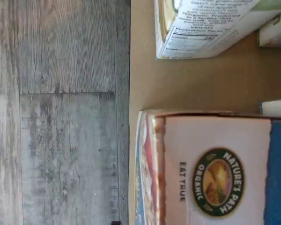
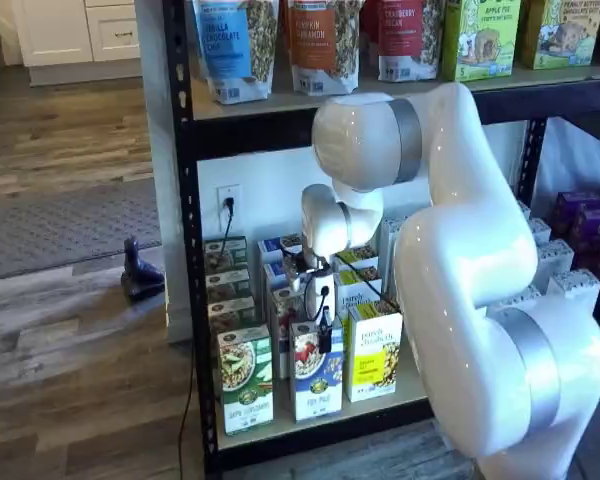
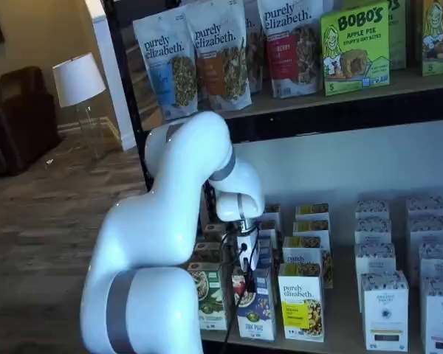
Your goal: Pick up the blue and white box that is on the bottom shelf, the second box from the left
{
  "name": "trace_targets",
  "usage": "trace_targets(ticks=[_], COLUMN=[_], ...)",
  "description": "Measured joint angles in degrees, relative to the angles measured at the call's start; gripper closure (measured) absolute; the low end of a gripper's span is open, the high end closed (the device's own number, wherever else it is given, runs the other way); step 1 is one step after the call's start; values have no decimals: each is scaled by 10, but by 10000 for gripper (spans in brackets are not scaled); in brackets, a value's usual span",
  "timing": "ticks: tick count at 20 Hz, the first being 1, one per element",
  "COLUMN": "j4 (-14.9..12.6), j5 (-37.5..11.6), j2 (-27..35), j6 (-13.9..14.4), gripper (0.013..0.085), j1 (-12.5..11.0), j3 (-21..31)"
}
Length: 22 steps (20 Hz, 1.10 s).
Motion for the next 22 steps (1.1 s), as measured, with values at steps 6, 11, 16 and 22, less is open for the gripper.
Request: trace_targets(ticks=[6,11,16,22], j4=[1,4,5,-3], j5=[6,0,-2,0], j2=[3,6,9,12], j6=[-1,-1,0,7], gripper=[130,130,250,330], j1=[0,2,4,4], j3=[-3,-3,-5,-9])
